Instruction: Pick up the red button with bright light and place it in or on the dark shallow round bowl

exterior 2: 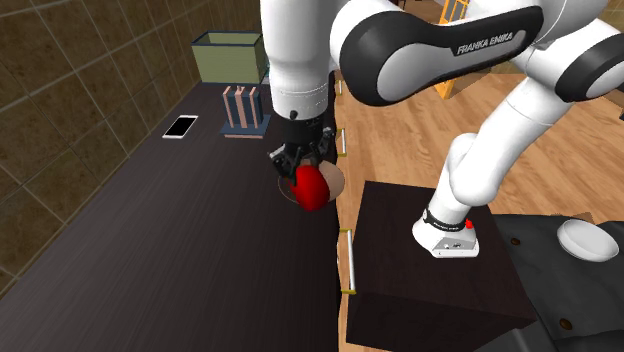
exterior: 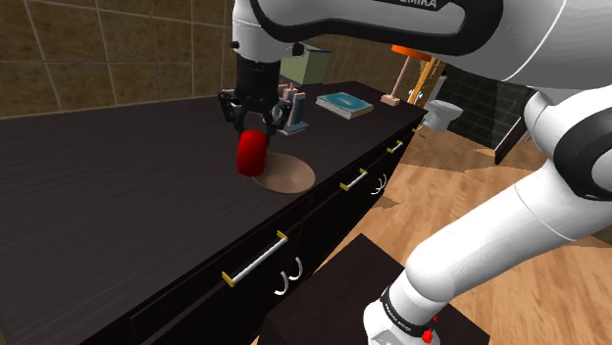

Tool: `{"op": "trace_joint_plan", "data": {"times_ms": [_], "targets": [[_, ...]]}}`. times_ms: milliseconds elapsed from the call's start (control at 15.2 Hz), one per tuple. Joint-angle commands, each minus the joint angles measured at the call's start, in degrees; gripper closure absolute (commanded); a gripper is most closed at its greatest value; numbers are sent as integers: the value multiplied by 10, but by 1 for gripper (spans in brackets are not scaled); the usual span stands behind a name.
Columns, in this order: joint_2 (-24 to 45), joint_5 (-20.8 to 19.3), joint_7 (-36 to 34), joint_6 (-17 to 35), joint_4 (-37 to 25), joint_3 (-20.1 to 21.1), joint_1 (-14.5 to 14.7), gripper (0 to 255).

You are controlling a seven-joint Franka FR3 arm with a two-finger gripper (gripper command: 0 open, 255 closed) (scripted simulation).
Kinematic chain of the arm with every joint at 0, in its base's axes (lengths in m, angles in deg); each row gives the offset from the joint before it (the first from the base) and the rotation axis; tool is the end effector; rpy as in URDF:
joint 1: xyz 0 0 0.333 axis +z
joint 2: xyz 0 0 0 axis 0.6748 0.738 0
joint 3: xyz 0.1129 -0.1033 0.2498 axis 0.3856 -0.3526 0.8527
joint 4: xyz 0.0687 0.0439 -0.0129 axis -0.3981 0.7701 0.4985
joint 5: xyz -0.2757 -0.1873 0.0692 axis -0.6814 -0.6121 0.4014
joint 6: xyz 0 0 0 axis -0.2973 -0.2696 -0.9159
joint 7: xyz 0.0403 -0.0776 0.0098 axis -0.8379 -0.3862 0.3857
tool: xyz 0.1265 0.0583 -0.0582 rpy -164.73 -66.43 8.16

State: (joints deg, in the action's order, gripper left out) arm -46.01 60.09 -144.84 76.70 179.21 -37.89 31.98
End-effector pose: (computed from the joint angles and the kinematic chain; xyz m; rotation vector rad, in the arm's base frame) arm 0.3876 0.2083 0.5370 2.8213 -1.1769 0.0622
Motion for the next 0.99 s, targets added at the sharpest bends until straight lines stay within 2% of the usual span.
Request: {"op": "trace_joint_plan", "data": {"times_ms": [0, 594, 924], "targets": [[-14, 2, 34, 2, 14, -23, -9, 255], [-50, -11, 171, 7, 52, -120, -49, 255], [-56, -8, 170, 45, 95, -119, -47, 255]]}}
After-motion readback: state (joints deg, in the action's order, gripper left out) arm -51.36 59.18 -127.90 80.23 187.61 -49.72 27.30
